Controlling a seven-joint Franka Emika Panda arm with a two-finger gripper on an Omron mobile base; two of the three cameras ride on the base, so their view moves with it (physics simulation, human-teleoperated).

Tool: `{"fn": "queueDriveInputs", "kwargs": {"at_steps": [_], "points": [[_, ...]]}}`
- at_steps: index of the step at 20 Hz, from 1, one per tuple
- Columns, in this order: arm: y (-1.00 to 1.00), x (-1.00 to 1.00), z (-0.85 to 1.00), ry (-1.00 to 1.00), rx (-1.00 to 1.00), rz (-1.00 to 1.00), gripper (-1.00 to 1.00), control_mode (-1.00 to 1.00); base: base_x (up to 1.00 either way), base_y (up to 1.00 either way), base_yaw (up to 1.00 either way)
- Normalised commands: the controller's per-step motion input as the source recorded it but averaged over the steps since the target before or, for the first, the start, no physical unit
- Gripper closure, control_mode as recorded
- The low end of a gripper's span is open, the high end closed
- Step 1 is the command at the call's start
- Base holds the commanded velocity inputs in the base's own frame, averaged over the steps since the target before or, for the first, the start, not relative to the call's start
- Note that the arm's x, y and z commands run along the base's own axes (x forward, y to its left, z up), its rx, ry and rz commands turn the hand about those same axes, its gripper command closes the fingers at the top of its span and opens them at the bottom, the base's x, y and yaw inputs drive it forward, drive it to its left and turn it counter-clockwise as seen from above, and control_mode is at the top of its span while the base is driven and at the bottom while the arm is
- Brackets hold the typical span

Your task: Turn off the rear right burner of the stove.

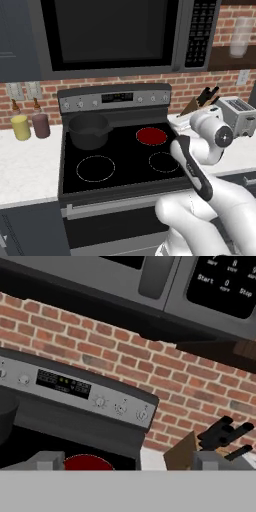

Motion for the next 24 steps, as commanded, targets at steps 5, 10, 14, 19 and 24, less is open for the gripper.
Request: {"fn": "queueDriveInputs", "kwargs": {"at_steps": [5,10,14,19,24], "points": [[0.01,0.32,0.0,-0.12,0.0,0.0,-1.0,-1.0,0.0,0.0,0.0],[0.0,0.3,0.0,-0.08,-0.01,0.03,-1.0,-1.0,0.0,0.0,0.0],[0.04,0.27,0.0,-0.06,-0.02,0.03,-1.0,-1.0,0.0,0.0,0.0],[0.05,0.28,0.0,-0.01,-0.05,0.04,-1.0,-1.0,0.0,0.0,0.0],[0.04,0.29,0.0,0.0,-0.09,0.02,-1.0,-1.0,0.0,0.0,0.0]]}}
